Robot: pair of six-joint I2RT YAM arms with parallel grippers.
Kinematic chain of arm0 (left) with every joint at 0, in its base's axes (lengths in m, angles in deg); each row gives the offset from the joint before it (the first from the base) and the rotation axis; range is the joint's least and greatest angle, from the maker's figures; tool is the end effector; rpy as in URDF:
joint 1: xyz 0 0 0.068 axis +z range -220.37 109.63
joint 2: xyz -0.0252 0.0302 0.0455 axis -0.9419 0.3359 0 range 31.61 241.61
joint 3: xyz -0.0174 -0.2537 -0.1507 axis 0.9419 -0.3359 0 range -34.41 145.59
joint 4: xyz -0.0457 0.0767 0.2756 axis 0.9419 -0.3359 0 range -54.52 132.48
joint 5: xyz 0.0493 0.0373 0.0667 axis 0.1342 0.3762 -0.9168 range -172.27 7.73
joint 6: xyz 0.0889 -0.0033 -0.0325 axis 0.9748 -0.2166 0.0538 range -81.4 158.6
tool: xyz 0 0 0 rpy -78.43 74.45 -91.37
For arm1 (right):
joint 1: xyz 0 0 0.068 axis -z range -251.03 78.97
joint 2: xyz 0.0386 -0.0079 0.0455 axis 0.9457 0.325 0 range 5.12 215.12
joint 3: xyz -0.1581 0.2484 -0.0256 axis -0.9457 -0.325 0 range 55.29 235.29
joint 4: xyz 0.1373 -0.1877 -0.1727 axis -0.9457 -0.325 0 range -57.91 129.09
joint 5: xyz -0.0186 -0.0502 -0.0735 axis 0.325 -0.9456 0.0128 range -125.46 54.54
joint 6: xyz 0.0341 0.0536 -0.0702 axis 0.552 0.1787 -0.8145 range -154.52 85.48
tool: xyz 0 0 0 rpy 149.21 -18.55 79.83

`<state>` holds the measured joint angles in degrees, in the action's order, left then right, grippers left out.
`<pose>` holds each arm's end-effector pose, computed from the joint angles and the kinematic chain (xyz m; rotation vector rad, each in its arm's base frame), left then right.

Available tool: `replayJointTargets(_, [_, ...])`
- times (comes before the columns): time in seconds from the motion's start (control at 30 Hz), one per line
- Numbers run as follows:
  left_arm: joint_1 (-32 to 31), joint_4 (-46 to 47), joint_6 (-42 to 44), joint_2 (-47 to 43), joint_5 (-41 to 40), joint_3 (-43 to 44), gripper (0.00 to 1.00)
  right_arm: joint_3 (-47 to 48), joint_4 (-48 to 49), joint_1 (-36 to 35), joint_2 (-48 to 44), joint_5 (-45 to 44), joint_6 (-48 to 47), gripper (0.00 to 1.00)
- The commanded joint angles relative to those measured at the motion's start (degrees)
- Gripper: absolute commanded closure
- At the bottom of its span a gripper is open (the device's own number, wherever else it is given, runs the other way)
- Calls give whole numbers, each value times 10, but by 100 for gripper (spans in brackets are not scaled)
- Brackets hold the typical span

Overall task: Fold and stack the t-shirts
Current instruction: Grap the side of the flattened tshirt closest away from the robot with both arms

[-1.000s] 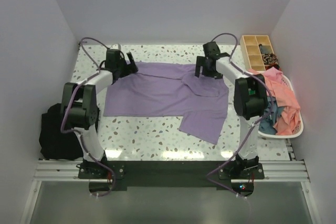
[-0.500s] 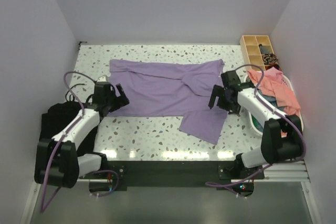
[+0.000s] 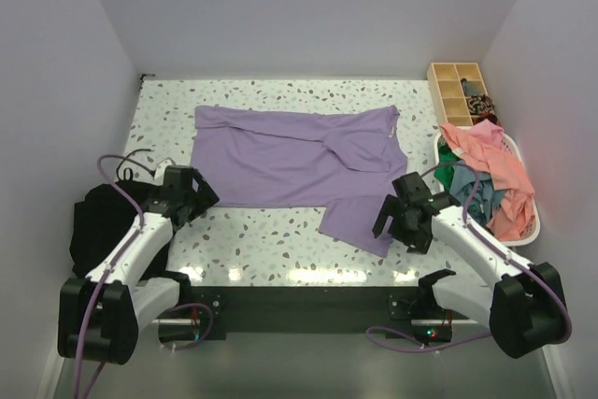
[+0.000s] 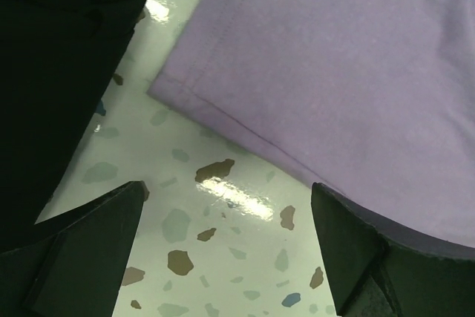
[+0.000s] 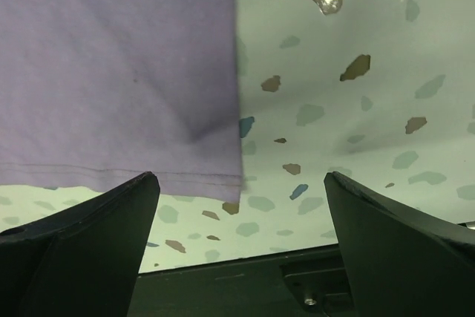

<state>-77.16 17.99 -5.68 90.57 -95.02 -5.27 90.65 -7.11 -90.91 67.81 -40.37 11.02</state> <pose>0.2326 -0.0087 0.1472 -0.8837 2.3253 -0.0942 0.1953 0.0629 0.1432 0.6504 2.7763 0.1202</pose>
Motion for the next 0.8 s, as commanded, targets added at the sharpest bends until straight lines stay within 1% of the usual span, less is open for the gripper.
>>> replayJointTargets(0.0, [50, 18, -6, 28, -4, -6, 0, -20, 22, -2, -10, -2, 35, 1])
replayJointTargets(0.07, [68, 40, 7, 42, 34, -15, 0, -22, 37, -2, 0, -1, 37, 1])
replayJointTargets(0.1, [99, 60, 16, 48, 46, -17, 0, -23, 43, -2, 8, 2, 39, 1])
replayJointTargets(0.27, [109, 106, 30, 81, 53, -22, 0, -37, 74, -2, 26, 29, 48, 1])
replayJointTargets(0.33, [110, 120, 32, 91, 55, -24, 3, -42, 81, -2, 29, 39, 54, 1])
replayJointTargets(0.43, [110, 134, 38, 102, 48, -31, 13, -49, 91, -2, 31, 46, 59, 2])
replayJointTargets(0.47, [111, 139, 41, 103, 48, -32, 21, -52, 95, -2, 35, 48, 60, 3])
replayJointTargets(0.53, [112, 140, 41, 101, 49, -37, 31, -56, 104, -2, 37, 66, 61, 9])
replayJointTargets(0.57, [111, 140, 41, 100, 50, -39, 38, -57, 105, -2, 40, 72, 62, 16])
replayJointTargets(0.6, [112, 141, 43, 98, 50, -42, 42, -62, 108, -2, 41, 75, 63, 26])
replayJointTargets(0.67, [112, 138, 45, 91, 47, -48, 48, -64, 113, -2, 42, 79, 64, 37])
replayJointTargets(0.7, [112, 136, 45, 88, 47, -49, 50, -66, 116, -2, 43, 82, 64, 51])
replayJointTargets(0.73, [112, 135, 45, 83, 46, -51, 52, -66, 118, -2, 43, 82, 65, 59])
replayJointTargets(0.77, [111, 135, 45, 79, 45, -53, 57, -66, 119, -2, 45, 83, 64, 67])
